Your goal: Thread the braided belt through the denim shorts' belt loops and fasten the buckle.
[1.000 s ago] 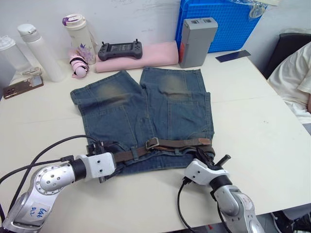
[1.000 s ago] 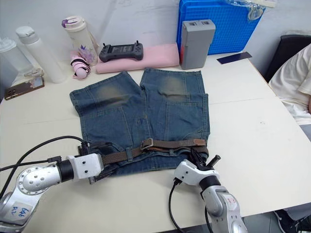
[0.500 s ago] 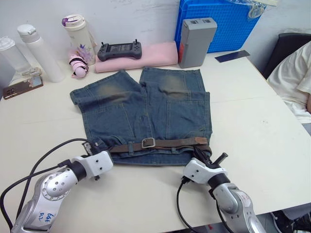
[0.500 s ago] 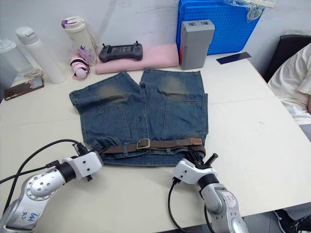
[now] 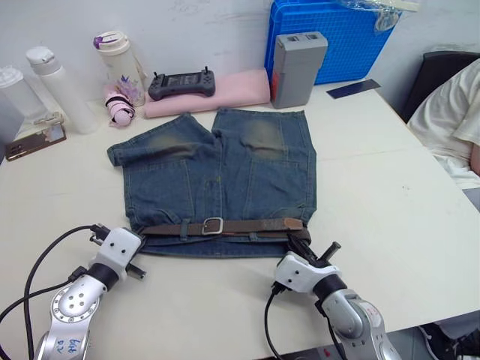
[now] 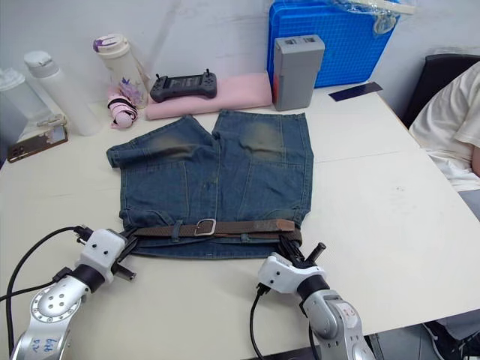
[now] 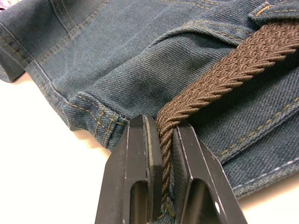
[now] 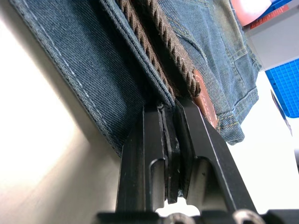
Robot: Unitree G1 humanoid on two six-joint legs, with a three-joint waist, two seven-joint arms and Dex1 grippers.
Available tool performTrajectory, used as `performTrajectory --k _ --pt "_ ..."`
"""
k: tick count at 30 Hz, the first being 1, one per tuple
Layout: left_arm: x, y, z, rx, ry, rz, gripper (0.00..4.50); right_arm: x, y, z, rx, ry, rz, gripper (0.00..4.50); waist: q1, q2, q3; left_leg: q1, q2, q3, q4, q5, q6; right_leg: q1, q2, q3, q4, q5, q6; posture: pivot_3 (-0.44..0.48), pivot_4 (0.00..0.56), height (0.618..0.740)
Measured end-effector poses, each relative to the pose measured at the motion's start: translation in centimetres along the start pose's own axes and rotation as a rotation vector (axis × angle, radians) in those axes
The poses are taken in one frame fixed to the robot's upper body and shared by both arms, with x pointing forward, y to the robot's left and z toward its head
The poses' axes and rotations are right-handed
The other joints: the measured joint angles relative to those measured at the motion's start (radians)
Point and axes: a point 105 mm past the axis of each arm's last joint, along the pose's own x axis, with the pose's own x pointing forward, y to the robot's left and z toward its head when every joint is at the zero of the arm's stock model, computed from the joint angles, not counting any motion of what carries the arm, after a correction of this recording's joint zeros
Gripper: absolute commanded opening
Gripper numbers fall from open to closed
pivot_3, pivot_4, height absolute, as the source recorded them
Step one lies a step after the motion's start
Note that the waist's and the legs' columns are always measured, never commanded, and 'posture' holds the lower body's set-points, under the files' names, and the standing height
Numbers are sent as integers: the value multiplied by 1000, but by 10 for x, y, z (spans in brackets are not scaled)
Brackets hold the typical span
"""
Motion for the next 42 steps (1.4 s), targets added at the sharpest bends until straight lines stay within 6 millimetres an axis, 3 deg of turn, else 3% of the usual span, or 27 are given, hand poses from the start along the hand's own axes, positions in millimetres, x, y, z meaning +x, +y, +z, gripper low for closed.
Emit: performTrajectory --k 7,12,13,17,18,21,22,26,30,32,35,42 --pt "-8 -22 5 168 -73 -139 18 2 -11 -12 -24 45 -28 0 10 -1 -5 0 -4 0 -2 0 1 1 -1 0 -3 0 0 0 150 740" --pt "-12 -35 7 184 -119 -206 18 1 -26 -25 -47 77 -65 1632 27 -2 -6 0 -4 0 -2 0 1 2 -1 -1 -4 0 1 0 150 740" --pt "-13 -35 6 197 -122 -220 1059 1 -32 -29 -42 92 -83 2190 27 -1 -8 0 -4 -1 -2 0 1 3 -1 -1 -5 0 1 0 150 740" --pt "-15 -28 5 185 -130 -229 2773 -3 -41 -31 -5 88 -92 4206 26 2 -12 3 -3 -2 -4 0 2 7 -1 -2 -7 0 1 0 150 740" --pt "-15 -27 5 178 -131 -233 3048 -5 -43 -32 4 87 -86 4444 26 1 -13 3 -3 -2 -4 -1 2 7 -1 -2 -7 0 1 0 150 740" --pt "-19 -19 8 108 -126 -280 4382 -15 -44 -36 125 87 21 4500 25 1 -13 3 -1 -7 -4 -1 2 11 -1 -1 -10 0 1 0 150 740" --pt "-22 -18 10 73 -112 -320 4466 -20 -44 -38 166 84 83 4500 25 0 -12 2 -1 -9 -4 -1 2 11 -2 -1 -11 0 1 0 150 740" --pt "-39 -25 19 -63 -64 -537 4466 -37 -43 -41 318 64 331 4500 24 -3 -2 -1 1 -13 -3 -1 2 11 -3 -2 -14 0 1 0 150 740" --pt "-47 -7 39 -134 -42 -636 4466 -49 -47 -35 458 23 518 4500 27 -2 14 -3 3 -15 0 -1 1 11 -3 -5 -13 0 0 0 150 740" --pt "-48 13 59 -159 -66 -643 4466 -50 -69 -26 529 -37 535 4500 27 1 18 -4 2 -15 1 -1 1 11 -3 -6 -13 1 -1 0 150 740" --pt "-43 27 84 -181 -158 -621 4466 -43 -104 -8 595 -160 474 4500 24 2 19 -4 2 -15 0 -1 1 11 -3 -7 -14 1 0 0 150 740" --pt "-33 37 103 -233 -251 -549 4466 -33 -147 10 697 -299 347 4500 25 2 19 -8 2 -17 -3 -1 1 8 -2 -10 -13 1 0 0 150 740"
